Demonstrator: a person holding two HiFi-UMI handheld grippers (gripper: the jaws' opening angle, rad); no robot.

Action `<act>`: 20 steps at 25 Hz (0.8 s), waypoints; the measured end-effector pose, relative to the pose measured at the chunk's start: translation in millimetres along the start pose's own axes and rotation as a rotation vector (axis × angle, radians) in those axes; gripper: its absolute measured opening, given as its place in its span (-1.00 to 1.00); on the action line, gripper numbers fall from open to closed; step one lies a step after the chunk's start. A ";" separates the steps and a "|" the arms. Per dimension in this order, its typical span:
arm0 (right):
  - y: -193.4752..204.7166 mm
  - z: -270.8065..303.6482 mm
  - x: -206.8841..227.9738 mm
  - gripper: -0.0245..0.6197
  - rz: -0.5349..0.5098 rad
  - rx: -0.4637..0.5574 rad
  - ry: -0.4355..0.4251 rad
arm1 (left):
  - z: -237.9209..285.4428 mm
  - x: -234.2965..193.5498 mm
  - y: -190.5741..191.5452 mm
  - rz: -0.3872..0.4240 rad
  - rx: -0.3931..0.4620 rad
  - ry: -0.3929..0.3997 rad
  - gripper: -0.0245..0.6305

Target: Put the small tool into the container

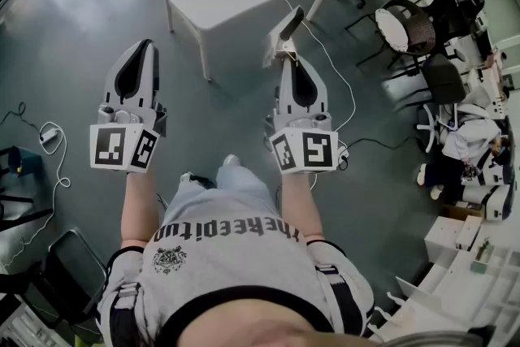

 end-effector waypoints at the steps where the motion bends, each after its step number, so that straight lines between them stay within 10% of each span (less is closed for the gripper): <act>1: -0.3 0.0 2.6 -0.91 -0.001 -0.001 -0.001 | 2.0 2.5 0.2 -0.001 0.001 0.001 -0.89; 20: -4.6 12.3 58.2 -0.91 0.021 0.028 -0.018 | 41.4 43.1 2.4 0.029 0.032 -0.003 -0.89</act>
Point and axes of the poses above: the fingertips, and each gripper's own axes: z forward along the fingers, x to its right, y out of its underside, the point moved 2 cm from there along -z, backward along the fingers, and after that the axes turned 9 degrees about x, right-handed, at the moved point
